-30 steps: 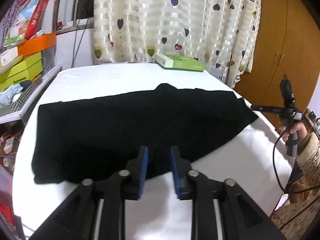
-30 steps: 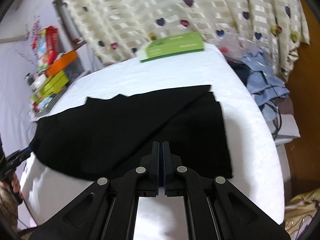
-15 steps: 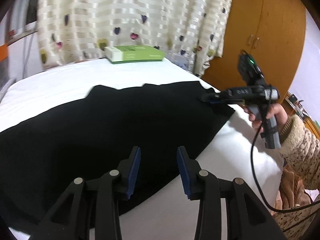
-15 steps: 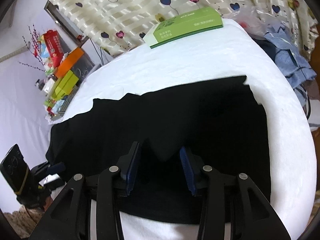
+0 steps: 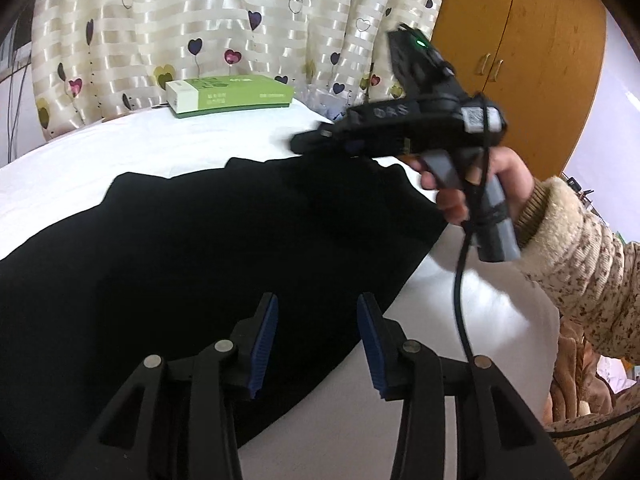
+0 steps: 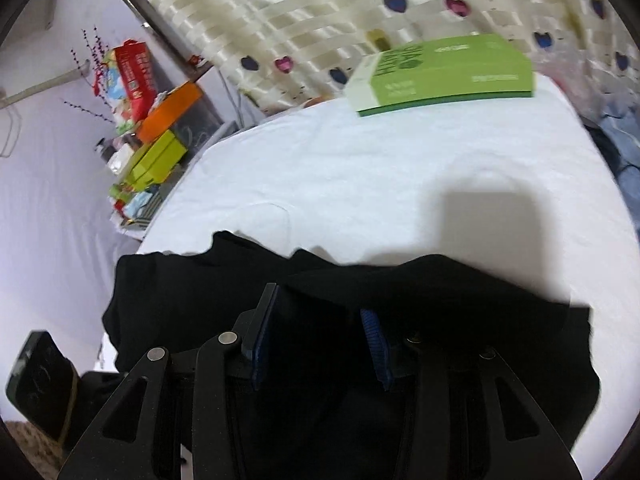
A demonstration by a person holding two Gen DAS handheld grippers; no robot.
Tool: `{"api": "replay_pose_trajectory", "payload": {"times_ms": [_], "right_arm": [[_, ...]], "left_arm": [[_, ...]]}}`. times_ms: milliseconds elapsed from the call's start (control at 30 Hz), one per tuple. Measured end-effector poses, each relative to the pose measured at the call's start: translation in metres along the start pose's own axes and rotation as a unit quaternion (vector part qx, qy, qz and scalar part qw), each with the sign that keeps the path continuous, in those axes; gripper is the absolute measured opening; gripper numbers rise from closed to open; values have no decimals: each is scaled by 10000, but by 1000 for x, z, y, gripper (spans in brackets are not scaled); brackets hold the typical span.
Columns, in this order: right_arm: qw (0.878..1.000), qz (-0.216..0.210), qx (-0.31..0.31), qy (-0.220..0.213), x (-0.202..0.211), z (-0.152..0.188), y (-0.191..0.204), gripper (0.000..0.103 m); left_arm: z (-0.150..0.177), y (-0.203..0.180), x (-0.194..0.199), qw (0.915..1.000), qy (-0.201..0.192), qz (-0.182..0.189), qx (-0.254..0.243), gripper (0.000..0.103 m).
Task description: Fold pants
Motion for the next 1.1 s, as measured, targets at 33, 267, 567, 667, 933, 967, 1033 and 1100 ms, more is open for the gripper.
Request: {"api": "replay_pose_trajectory", "payload": {"times_ms": [33, 267, 567, 667, 933, 967, 1033, 1100], "right_arm": [[10000, -6, -10, -30, 0, -2, 0, 42], [9985, 105, -234, -479, 27, -15, -11, 42], [9967, 292, -726, -222, 25, 11, -42, 42], [9942, 557, -854, -329, 25, 10, -56, 42], [9933, 247, -1130, -70, 14, 18, -59, 42], [9925, 200, -1203, -43, 13, 19, -59, 42], [9919, 161, -1258, -42, 15, 19, -59, 42], [9921, 181, -1239, -34, 17, 19, -58, 41]], "left_arm": [[0, -2, -1, 10000, 16, 12, -12, 44], [1, -7, -8, 9999, 72, 63, 106, 45], [-5, 2, -14, 9990, 79, 49, 433, 45], [-5, 3, -13, 9988, 69, 67, 489, 45], [-6, -1, -18, 9986, 110, 91, 507, 45], [-7, -2, -19, 9986, 110, 81, 512, 45], [-8, -1, -18, 9984, 104, 89, 543, 45], [-10, -1, -20, 9982, 104, 58, 581, 45]]}}
Point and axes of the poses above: each gripper's, at about its wrist camera, not at the fingertips, and x roughly against the way its jaws point, y to its left, z to its underside, the point moved 10 cm from there along -x, roughly the way its jaws point, and after that the axes turned 13 degrees about x, right-handed, at the moved point
